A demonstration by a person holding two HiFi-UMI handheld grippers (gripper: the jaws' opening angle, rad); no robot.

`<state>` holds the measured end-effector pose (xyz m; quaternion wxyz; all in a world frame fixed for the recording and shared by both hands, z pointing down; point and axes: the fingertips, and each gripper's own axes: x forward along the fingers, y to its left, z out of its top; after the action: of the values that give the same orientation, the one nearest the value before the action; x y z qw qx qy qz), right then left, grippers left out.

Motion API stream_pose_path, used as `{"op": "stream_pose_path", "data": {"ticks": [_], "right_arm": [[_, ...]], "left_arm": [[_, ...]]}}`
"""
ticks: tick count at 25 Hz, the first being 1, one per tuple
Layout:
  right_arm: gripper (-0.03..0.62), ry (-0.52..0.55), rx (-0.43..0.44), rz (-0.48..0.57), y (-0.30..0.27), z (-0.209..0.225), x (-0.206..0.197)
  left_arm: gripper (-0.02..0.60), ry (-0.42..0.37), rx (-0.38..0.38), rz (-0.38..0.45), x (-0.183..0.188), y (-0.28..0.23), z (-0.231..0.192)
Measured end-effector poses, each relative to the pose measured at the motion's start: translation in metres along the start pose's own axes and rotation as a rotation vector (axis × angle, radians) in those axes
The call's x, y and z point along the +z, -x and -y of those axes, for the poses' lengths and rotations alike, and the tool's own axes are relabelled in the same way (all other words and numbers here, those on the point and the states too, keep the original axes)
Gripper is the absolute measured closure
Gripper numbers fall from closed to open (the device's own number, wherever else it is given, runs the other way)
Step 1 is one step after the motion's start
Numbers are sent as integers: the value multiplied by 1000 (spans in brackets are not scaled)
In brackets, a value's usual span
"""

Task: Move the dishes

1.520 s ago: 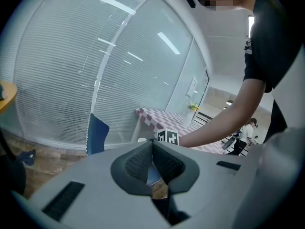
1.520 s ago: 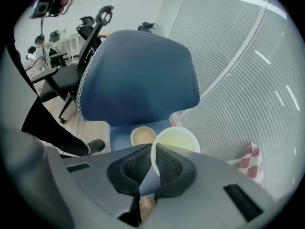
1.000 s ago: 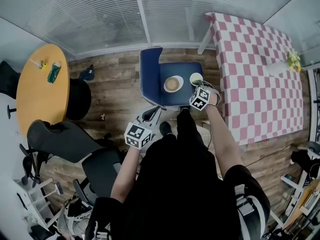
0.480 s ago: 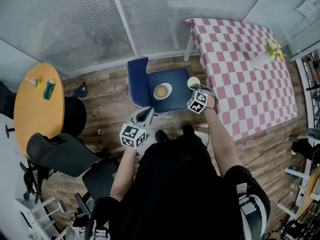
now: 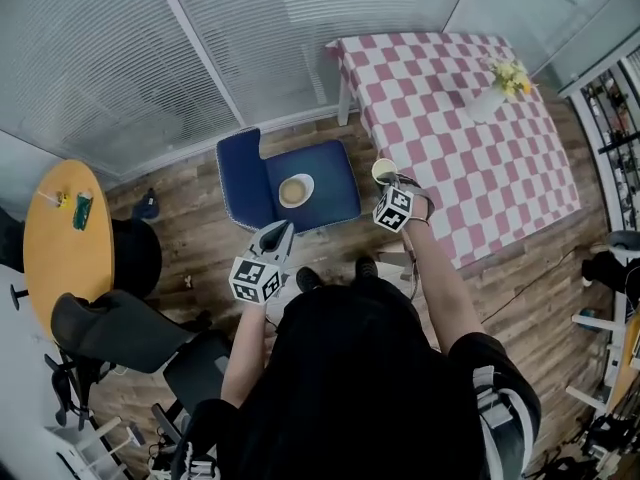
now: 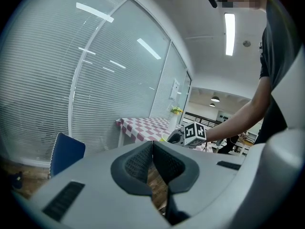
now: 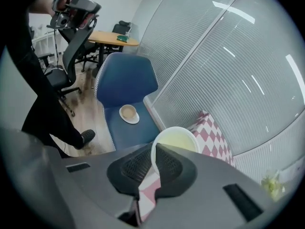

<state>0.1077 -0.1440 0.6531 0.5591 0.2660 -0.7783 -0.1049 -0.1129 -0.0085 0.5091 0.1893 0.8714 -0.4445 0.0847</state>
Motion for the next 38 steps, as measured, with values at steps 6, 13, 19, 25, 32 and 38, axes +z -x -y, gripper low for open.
{"op": "stream_pose_path", "data": {"ticks": [6,13,19,25,32,38], "right_arm": [[560,-36,-19,-29,19,24,-74],[559,-78,-22,-53,26,49,-150],[559,-160,-11,-51,23,67,-199],[559,-164,15,-63,15,68,-237],[559,-179,84,-50,13,62,-249],[545,-164,77,-45,7,62,-249]], "left_arm": [[560,-10,-2,-22,-1,-24,44],[560,-11,21,-58,-5,-50,81],[560,-8,40,-80,-7,-79,107],[560,-6,41,-93,-11,-110,135],[559,2,51,-95,-14,-129,153],[560,2,69,-88,-11,-129,154]]}}
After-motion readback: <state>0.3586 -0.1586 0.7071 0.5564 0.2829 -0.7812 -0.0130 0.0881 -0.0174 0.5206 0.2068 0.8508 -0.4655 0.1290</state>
